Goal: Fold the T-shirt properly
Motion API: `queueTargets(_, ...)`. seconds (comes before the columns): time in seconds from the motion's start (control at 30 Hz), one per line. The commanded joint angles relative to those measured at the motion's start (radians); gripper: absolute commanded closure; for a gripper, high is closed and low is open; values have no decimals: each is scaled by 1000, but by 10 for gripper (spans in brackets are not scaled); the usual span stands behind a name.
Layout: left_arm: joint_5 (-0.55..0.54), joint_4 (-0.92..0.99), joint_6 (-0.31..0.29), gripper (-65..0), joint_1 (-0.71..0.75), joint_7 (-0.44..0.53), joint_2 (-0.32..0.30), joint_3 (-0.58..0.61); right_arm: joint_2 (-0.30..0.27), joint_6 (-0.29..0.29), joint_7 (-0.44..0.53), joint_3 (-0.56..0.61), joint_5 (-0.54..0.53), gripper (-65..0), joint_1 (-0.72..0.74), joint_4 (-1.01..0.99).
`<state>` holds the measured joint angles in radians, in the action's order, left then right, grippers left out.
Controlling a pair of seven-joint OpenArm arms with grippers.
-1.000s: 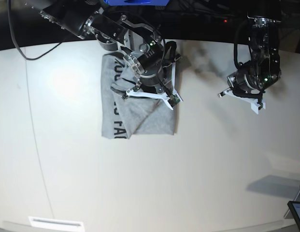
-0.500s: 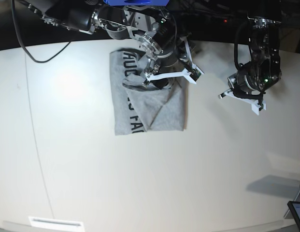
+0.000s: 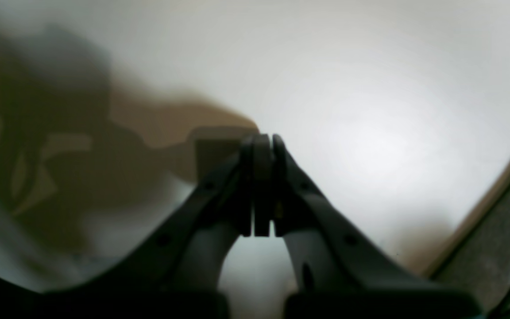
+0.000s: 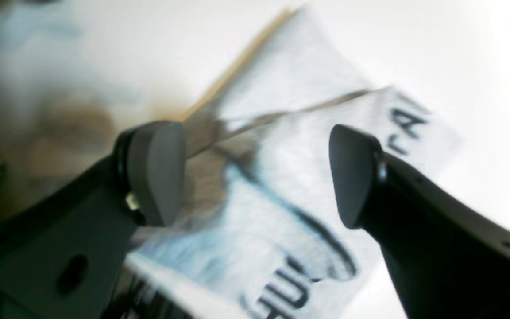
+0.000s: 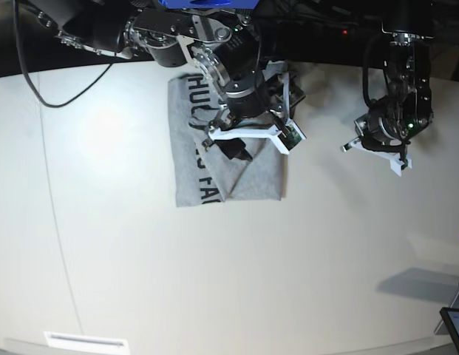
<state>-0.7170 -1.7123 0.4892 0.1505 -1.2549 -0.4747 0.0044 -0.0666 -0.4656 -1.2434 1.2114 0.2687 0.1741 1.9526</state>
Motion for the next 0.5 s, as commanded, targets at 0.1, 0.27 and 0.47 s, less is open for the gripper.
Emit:
queueTargets(0.1, 9, -5, 3, 0, 2, -6, -17, -7, -28, -6, 29, -91, 129, -480, -9, 17)
queueTargets(0.27, 1, -62, -57, 0, 51, 39, -19, -117, -34, -5, 83, -344, 40, -480, -100, 34)
queueTargets(0.47, 9, -102, -346, 0, 145, 50, 15, -449, -2, -5, 321, -534, -33, -283, -279, 49)
